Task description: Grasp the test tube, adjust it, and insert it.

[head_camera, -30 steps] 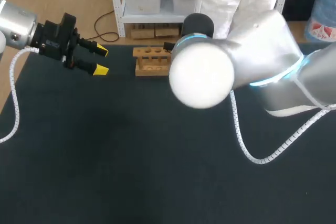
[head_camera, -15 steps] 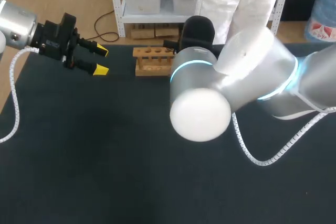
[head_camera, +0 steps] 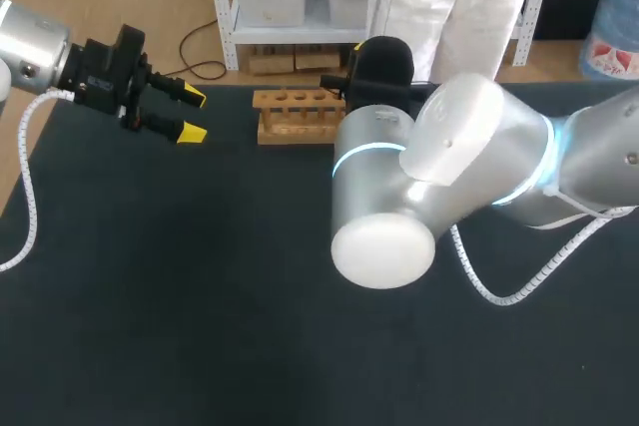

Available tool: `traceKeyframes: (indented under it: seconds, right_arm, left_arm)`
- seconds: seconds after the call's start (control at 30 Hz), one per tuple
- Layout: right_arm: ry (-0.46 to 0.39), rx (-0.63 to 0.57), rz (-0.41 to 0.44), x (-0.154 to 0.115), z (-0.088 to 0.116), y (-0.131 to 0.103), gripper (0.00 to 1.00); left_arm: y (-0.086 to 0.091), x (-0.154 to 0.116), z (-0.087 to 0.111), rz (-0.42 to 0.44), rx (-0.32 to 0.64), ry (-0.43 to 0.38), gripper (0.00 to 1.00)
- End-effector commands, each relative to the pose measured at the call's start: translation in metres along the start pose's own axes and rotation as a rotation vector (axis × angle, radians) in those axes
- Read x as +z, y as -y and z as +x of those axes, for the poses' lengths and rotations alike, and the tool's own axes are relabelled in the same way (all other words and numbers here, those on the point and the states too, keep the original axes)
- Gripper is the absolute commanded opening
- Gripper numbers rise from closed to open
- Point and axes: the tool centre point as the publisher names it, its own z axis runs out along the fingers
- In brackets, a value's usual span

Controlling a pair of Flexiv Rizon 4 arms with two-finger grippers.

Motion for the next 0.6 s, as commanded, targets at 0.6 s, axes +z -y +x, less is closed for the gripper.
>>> traceKeyframes:
  seconds: [0.6]
  right_arm:
    - [0.134,-0.065,-0.094,0.052,0.013,-0.005,0.00]
  left_arm:
    - [-0.001,0.000,0.001,0.002,0.002,0.001,1.00]
